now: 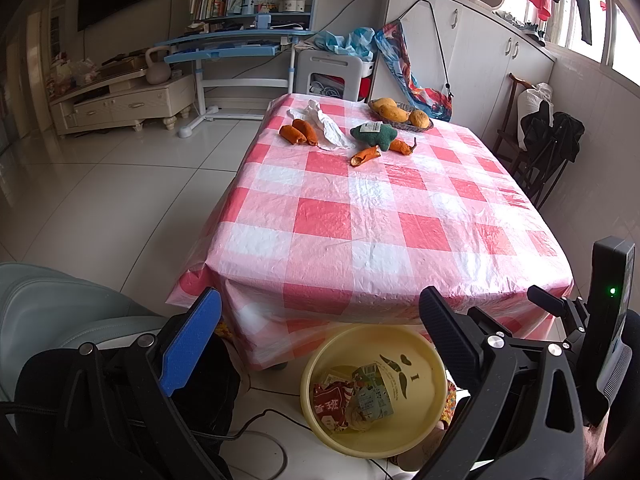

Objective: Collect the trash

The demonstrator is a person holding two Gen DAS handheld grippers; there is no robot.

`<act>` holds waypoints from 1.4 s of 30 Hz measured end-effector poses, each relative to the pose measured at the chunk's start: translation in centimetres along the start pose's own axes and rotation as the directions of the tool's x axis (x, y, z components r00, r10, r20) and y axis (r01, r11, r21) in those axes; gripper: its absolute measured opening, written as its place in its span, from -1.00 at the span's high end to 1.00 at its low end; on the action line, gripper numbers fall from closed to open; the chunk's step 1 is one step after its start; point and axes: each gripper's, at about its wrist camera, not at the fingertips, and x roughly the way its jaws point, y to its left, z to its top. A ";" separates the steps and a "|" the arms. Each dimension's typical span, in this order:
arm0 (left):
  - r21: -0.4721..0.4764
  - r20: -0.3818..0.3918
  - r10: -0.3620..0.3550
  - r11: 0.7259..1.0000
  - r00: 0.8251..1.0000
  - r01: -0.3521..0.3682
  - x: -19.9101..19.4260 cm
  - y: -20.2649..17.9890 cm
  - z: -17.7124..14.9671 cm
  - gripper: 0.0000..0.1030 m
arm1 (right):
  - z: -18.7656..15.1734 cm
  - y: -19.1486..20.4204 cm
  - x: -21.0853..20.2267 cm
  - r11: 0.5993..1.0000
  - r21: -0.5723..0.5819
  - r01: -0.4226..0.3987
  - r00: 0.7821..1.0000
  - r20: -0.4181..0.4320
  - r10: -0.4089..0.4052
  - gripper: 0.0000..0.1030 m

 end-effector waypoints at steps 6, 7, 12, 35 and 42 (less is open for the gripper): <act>0.000 -0.001 0.000 1.000 1.000 0.000 0.0 0.0 0.0 -0.86 | 0.0 0.0 0.0 1.000 0.000 0.000 1.000 0.000 0.000 -0.84; 0.001 -0.001 0.000 1.000 1.000 0.000 0.0 0.0 0.0 -0.86 | 0.0 0.0 0.0 1.000 0.000 0.000 1.000 -0.001 0.000 -0.84; 0.000 0.000 0.000 1.000 1.000 0.000 0.0 0.0 0.0 -0.86 | 0.0 0.1 0.0 1.000 -0.001 0.001 1.000 0.000 -0.001 -0.84; -0.089 0.001 -0.056 0.995 0.998 0.055 -0.1 1.8 -0.4 -0.86 | 2.6 -0.2 -1.2 0.994 0.031 -0.104 0.994 0.034 0.103 -0.84; -0.191 -0.010 -0.097 0.977 0.995 0.093 0.1 3.5 0.0 -0.86 | 6.3 -0.4 -1.0 0.987 -0.007 -0.162 0.986 0.026 0.162 -0.84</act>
